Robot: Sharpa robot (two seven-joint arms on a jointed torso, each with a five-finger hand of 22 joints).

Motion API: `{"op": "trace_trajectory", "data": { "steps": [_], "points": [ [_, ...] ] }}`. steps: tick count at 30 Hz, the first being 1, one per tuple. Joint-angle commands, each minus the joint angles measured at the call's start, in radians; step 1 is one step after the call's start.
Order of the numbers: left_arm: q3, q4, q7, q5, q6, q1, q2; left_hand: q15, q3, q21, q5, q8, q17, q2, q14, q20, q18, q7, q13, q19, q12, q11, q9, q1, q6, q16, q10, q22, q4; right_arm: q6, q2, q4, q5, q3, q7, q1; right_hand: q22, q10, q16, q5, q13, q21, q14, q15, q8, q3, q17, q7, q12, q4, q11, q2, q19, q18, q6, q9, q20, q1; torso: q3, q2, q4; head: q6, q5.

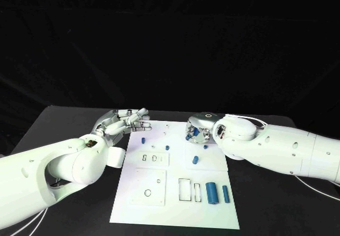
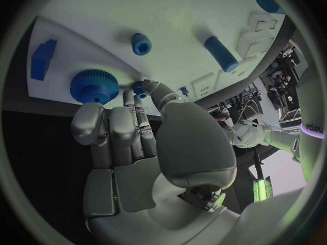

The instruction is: Assemble the parts on the task board

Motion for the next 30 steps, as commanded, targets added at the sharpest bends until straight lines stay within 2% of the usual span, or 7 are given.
{"op": "trace_trajectory", "data": {
  "steps": [1,13,18,22,30],
  "points": [
    [0.001,0.000,0.000,-0.001,0.020,0.002,0.001,0.006,-0.006,0.004,0.000,-0.005,0.002,-0.003,0.001,-0.001,0.010,0.007,-0.001,0.004,-0.007,0.006,-0.001,0.002,0.000,0.001,0.000,0.001,0.000,0.016,0.002,0.000,-0.012,0.000,-0.002,-0.001,0.002,0.010,0.004,0.004,0.001,0.003,0.033,-0.002,0.006,0.004,0.002,-0.001,0.004,0.004,0.002,0.002,0.006,-0.008,0.007,0.001,-0.003,0.009,0.0001,0.003,0.0018,0.000,0.000],
    [0.001,0.000,-0.004,-0.001,0.021,0.003,0.001,0.006,-0.006,0.004,0.000,-0.005,0.002,-0.003,0.001,-0.001,0.010,0.007,-0.001,0.004,-0.007,0.006,-0.001,0.002,0.000,0.001,0.000,0.001,0.000,0.011,0.006,-0.003,-0.009,0.000,-0.003,-0.001,0.032,0.024,0.025,-0.001,0.000,0.023,0.030,-0.004,0.007,0.015,0.019,-0.003,0.010,0.017,-0.001,0.006,0.014,-0.012,0.017,0.002,-0.003,0.008,-0.0003,0.008,0.0034,-0.001,0.000],
    [0.001,-0.002,-0.006,-0.001,0.020,0.003,0.001,0.006,-0.006,0.005,0.000,-0.006,0.002,-0.003,0.001,-0.001,0.010,0.008,-0.001,0.004,-0.008,0.006,-0.001,0.001,-0.001,0.001,-0.001,0.001,0.000,-0.015,0.006,-0.001,-0.008,0.000,-0.005,-0.001,0.075,0.050,0.052,-0.002,0.004,0.053,0.032,-0.013,0.019,0.030,0.045,-0.016,0.022,0.023,-0.013,0.017,0.035,-0.019,0.045,0.009,-0.007,0.019,-0.0003,0.009,0.0034,-0.001,0.000],
    [0.001,-0.003,-0.008,-0.001,0.018,0.003,0.001,0.006,-0.006,0.005,0.000,-0.007,0.003,-0.003,0.001,-0.001,0.010,0.008,-0.002,0.004,-0.009,0.007,-0.001,0.002,-0.002,0.001,-0.002,0.002,0.000,-0.074,0.001,0.007,-0.007,0.000,-0.001,-0.001,0.103,0.071,0.067,-0.009,0.008,0.072,0.033,-0.021,0.029,0.039,0.058,-0.027,0.032,0.028,-0.023,0.022,0.048,-0.023,0.066,0.017,-0.013,0.025,0.0002,0.009,0.0036,-0.003,0.000],
    [0.001,-0.007,-0.009,-0.001,0.017,0.003,0.002,0.007,-0.006,0.006,0.000,-0.008,0.003,-0.002,0.001,-0.001,0.010,0.009,-0.002,0.003,-0.010,0.007,-0.002,0.002,-0.003,0.001,-0.003,0.002,0.000,-0.233,-0.005,0.026,0.005,0.003,0.019,0.001,0.135,0.089,0.085,-0.005,0.011,0.093,0.034,-0.028,0.036,0.044,0.074,-0.037,0.036,0.037,-0.032,0.013,0.063,-0.029,0.083,0.026,-0.020,0.023,-0.0023,0.009,0.0056,0.006,-0.003]
  ]
}}
